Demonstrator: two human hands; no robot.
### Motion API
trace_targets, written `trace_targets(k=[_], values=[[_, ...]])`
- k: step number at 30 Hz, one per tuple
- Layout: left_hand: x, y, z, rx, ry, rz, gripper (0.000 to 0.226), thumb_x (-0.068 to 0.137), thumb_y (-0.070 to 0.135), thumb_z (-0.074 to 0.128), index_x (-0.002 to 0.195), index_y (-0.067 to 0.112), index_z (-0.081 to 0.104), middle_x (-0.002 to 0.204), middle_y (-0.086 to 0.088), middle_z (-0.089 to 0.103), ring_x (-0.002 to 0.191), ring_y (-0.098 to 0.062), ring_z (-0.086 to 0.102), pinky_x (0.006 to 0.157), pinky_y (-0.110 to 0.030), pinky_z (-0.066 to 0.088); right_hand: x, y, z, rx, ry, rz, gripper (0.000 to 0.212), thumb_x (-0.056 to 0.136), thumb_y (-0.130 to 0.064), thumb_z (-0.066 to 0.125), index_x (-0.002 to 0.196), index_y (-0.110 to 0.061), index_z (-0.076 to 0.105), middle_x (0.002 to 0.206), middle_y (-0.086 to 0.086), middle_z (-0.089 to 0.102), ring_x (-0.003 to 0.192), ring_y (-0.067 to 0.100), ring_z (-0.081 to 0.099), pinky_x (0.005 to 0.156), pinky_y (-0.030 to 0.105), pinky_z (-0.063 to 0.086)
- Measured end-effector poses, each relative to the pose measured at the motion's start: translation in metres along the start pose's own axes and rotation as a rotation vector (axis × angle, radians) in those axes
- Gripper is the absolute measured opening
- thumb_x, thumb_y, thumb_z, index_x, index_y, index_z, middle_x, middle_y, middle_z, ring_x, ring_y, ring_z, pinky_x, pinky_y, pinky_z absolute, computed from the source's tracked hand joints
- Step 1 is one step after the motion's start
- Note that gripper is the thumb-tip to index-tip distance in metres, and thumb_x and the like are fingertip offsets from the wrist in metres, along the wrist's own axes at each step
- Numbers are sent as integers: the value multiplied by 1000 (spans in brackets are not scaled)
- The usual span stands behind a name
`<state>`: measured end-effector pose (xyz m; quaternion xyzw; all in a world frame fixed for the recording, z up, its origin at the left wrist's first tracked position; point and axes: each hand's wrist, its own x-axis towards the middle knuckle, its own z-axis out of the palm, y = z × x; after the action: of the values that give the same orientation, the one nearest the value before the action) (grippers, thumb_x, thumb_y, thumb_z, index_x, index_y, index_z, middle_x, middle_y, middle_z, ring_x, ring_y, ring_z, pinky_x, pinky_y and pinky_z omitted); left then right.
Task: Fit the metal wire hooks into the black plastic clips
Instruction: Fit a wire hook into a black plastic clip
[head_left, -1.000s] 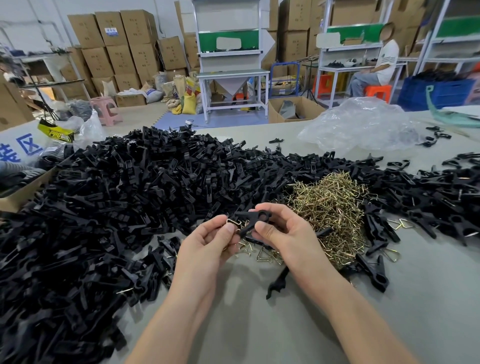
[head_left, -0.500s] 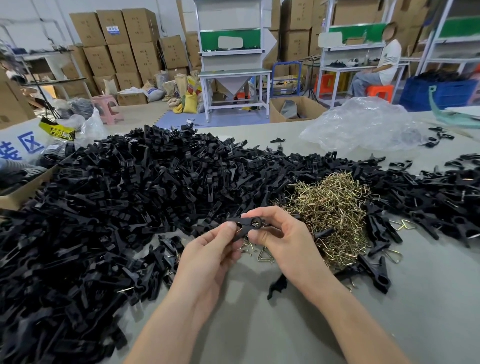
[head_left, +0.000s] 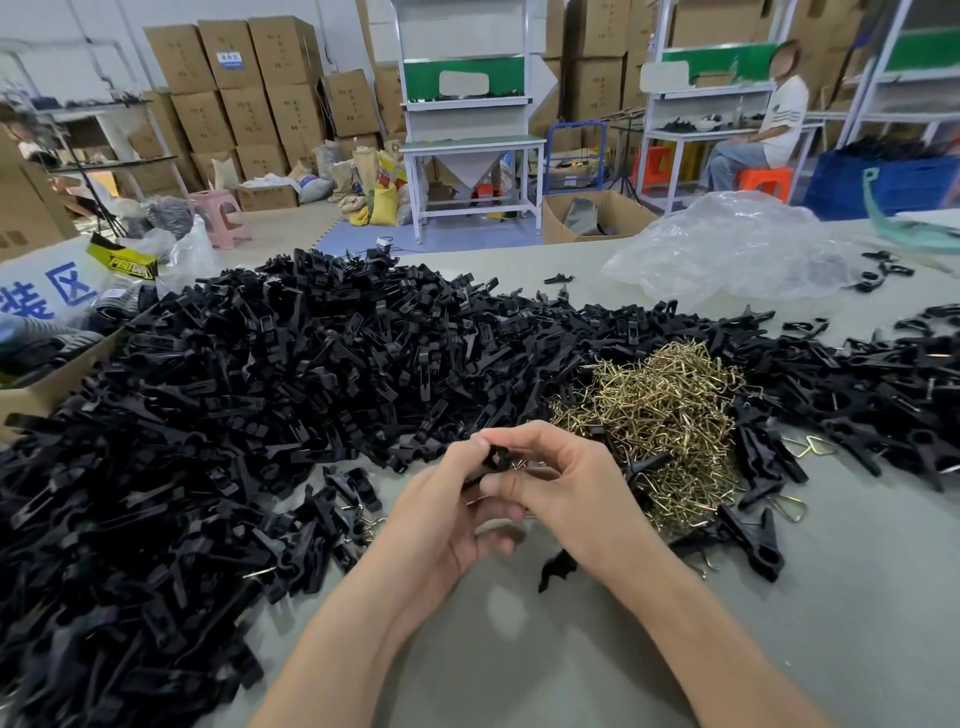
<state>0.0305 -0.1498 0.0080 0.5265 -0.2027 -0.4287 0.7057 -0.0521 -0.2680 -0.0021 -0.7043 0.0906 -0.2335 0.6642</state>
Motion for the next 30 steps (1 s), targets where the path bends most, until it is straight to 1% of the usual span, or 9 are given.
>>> trace_targets(k=[2,5,8,13,16,19,21,26,30], values=[[-1,0,1,39,-18,-2,33,87,44,63,92,16,80,98,-11,75,68,-15,63,51,-27,50,0,-1,-1,-2,-23,6,32,84,-2,79,106,-25,77,99,-6,77,82,28,71,71,20,58],[-1,-2,2,103,-4,0,76,74,55,78,116,-7,63,87,-10,71,70,-18,62,50,-28,51,-1,-2,0,25,-48,6,27,86,-9,78,107,-26,77,96,7,77,77,36,66,71,33,60],[-2,-1,1,141,-19,3,84,72,63,78,119,-6,61,86,-9,71,73,-18,63,52,-28,53,-1,-2,-1,9,-59,6,27,85,-13,80,106,-31,77,99,8,77,90,47,68,81,38,61],[-1,-4,-1,243,-64,-1,82,70,70,72,109,-1,66,93,-16,69,82,-27,67,60,-31,56,-3,-1,4,-61,-172,-12,44,87,3,70,97,-40,78,119,-17,72,108,8,70,84,28,60],[0,-4,-1,159,-100,-20,96,64,77,74,112,-5,59,92,-11,65,84,-26,66,63,-34,56,-3,-1,5,-56,-152,10,42,88,-1,73,98,-41,78,113,-8,75,104,19,72,86,47,61],[0,-3,-1,93,-137,-27,83,70,70,68,111,-2,59,94,-9,64,86,-27,66,69,-36,57,-3,-1,4,-39,-156,36,38,86,-4,76,100,-39,77,109,-4,76,100,24,74,88,64,56],[0,-3,-1,65,-141,-27,85,72,65,65,116,-6,56,97,-11,63,86,-26,66,71,-37,57,-3,-1,4,-42,-160,38,36,85,-7,77,104,-38,77,108,-3,77,100,22,75,88,62,56],[-3,-3,0,93,-196,-1,74,78,63,57,118,1,60,106,-11,66,94,-23,67,84,-41,56,-3,-1,2,-56,-173,51,37,84,-10,78,111,-35,75,101,-2,78,100,17,74,90,40,60],[-5,-2,1,120,-206,3,72,83,62,51,126,4,60,122,-19,64,111,-32,65,102,-55,48,-4,-1,1,-53,-185,51,39,85,-7,78,112,-35,75,99,-1,78,98,15,74,87,29,59]])
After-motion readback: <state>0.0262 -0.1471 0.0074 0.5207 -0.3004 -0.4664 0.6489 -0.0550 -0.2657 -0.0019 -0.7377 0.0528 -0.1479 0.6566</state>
